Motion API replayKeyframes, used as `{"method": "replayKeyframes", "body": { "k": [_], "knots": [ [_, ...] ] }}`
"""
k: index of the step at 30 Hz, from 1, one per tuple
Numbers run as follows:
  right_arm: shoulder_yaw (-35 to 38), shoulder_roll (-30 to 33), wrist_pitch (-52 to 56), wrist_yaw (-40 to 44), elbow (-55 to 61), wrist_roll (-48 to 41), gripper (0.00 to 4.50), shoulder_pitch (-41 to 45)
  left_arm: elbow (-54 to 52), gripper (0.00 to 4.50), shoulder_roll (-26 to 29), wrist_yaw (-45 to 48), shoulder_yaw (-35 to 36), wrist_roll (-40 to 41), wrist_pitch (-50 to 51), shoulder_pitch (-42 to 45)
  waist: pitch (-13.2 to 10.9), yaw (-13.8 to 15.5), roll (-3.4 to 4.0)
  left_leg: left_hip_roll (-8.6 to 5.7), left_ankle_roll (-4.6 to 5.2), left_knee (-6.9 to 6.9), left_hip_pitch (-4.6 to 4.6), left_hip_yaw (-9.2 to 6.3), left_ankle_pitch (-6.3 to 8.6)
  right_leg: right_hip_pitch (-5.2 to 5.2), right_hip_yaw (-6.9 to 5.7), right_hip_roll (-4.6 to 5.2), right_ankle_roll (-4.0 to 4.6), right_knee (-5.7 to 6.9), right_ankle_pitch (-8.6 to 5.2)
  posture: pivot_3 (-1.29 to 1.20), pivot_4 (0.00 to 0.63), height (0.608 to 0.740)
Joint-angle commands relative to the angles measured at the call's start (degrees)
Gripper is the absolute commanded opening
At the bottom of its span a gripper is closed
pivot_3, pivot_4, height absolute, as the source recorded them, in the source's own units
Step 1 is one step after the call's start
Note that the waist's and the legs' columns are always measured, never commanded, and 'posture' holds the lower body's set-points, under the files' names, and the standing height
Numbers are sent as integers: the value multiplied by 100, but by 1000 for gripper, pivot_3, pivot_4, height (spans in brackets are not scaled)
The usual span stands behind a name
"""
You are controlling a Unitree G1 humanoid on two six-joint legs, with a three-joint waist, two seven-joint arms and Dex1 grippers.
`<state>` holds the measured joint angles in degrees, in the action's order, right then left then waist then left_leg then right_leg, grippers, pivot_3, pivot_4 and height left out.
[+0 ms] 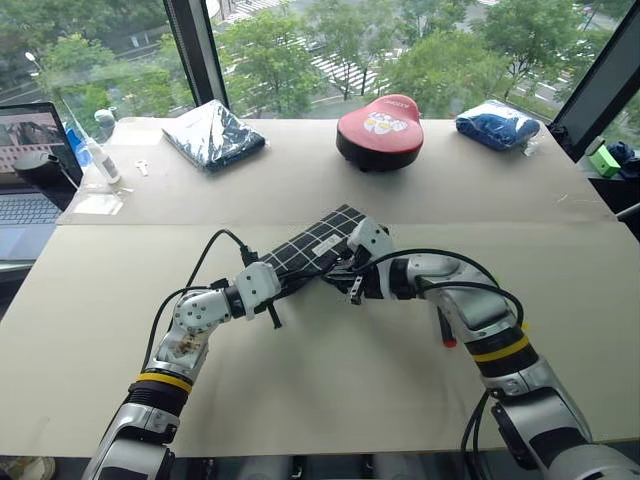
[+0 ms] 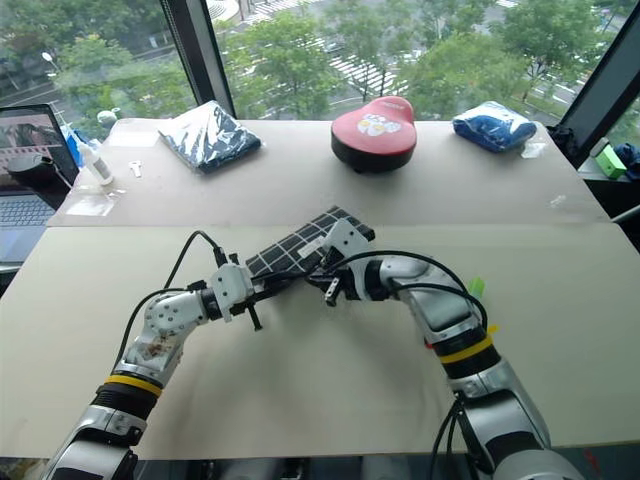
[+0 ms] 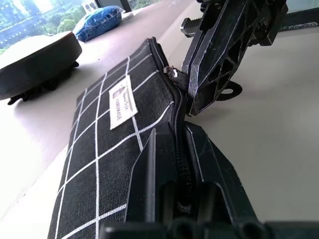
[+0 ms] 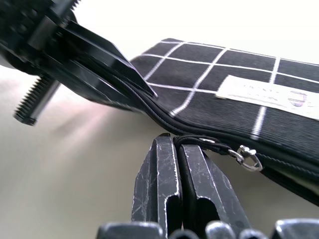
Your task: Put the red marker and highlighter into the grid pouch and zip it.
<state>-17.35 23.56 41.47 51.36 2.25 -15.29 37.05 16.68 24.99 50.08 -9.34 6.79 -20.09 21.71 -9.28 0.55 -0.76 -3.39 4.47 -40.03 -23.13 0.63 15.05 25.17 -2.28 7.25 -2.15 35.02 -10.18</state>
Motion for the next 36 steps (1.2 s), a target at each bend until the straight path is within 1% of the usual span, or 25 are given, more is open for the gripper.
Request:
{"method": "replayKeyframes", "body": {
  "k": [1, 4, 9, 13, 18, 24, 30, 33, 36],
  "knots": [
    [-169, 86, 84, 481, 638, -336, 34, 1, -158, 0, -12, -4, 85, 61, 23, 106, 0, -3, 0, 0, 0, 0, -2, 0, 0, 2, 0, 0, 0, 0, 0, 0, 150, 740],
    [-303, 166, 47, 453, 590, -196, 34, -150, -169, 0, -20, -9, 96, 60, 32, 115, 0, -7, 0, 1, 1, 1, -1, -1, 1, 3, -1, 0, 0, 1, 0, 0, 150, 740],
    [-263, 80, -75, 34, 230, 77, 34, -276, -186, 0, -35, -16, 105, 75, 57, 123, 0, -4, 0, -1, -5, -1, -3, 0, -3, 3, -1, 2, 0, 0, 0, 0, 150, 740],
    [-190, -93, -255, -405, -227, 406, 34, -156, -197, 0, -60, -3, 103, 95, 92, 161, 0, -7, 0, -1, -11, 1, 0, 0, -6, 4, -1, 1, 0, 3, 0, 0, 150, 740],
    [-105, -176, -118, -353, -184, 292, 34, -111, -198, 0, -101, 16, 106, 110, 132, 212, 0, -9, 0, -2, -14, 1, -3, 0, -8, 5, -1, 1, 0, 2, 0, 0, 150, 740],
    [-279, -41, 217, 218, 641, -208, 34, -463, -184, 0, -162, 0, 97, 107, 143, 245, 0, 2, 0, -1, -11, 1, -4, -3, -6, 4, -3, 1, 0, 1, 0, 0, 150, 740],
    [20, -243, 466, 103, 657, -476, 34, -384, -170, 0, -216, 2, 101, 93, 150, 258, 0, -5, 0, 0, -8, 0, -2, -2, -5, 3, -2, 1, 0, 1, 0, 0, 150, 740],
    [124, -280, 432, -50, 439, -345, 34, -301, -160, 0, -231, 6, 111, 93, 152, 269, 0, -6, 0, 0, -10, 0, -2, -3, -6, 4, -2, 0, 0, 2, 0, 0, 150, 740],
    [311, -378, 291, -431, 2, -132, 34, -150, -176, 0, -243, 2, 111, 91, 161, 269, 0, -3, 0, 0, -12, 0, -2, -3, -7, 3, -2, 0, 0, 2, 0, 0, 150, 740]
  ]
}}
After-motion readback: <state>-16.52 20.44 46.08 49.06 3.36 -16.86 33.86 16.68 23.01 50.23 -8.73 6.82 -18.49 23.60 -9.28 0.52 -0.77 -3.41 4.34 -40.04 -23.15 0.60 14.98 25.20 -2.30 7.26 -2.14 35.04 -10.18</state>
